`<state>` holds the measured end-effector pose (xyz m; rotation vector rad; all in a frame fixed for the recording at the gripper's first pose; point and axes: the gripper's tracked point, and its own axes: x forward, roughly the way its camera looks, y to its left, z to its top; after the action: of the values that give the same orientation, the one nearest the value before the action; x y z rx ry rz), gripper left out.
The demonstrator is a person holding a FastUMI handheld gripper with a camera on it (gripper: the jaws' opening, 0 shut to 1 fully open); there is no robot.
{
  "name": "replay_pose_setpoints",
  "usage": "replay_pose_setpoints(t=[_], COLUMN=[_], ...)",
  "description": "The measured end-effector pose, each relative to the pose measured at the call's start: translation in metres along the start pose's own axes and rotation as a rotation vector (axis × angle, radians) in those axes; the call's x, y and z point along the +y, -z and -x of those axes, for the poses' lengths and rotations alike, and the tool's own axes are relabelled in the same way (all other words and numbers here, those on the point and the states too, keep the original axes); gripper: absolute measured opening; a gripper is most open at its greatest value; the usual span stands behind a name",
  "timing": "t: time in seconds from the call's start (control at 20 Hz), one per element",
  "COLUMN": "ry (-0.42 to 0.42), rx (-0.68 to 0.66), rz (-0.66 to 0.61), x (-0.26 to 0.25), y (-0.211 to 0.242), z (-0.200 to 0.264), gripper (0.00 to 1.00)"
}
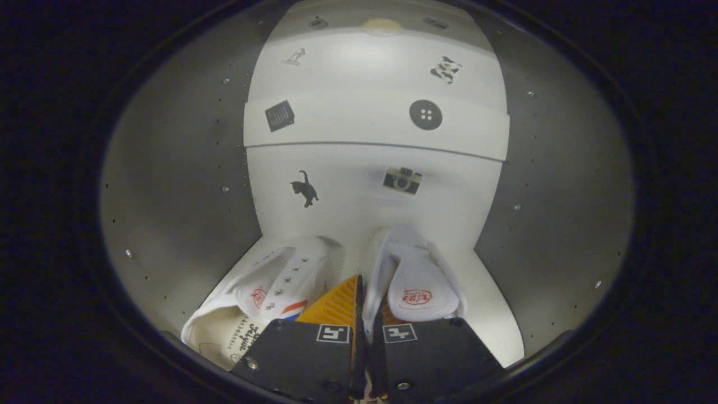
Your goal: Open the shoe cabinet door, grab the shoes and put them into the shoe cabinet, then close the shoe cabinet door.
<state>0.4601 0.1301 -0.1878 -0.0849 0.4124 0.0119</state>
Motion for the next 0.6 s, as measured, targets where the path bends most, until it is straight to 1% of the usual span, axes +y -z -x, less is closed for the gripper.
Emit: replay_pose_setpoints(t=[0.1,0.35,0.6], ry=[-0.028,-0.024,0.001], rx=[0.05,0.054,0.045], rz=[-0.004,-0.071,-0.082], x=[0.009,0.0094,0.004], y=[0.0104,0.0108,0.0107], z=[-0.0041,-0.0041,0.0049], gripper=[0.08,0.09,0.16])
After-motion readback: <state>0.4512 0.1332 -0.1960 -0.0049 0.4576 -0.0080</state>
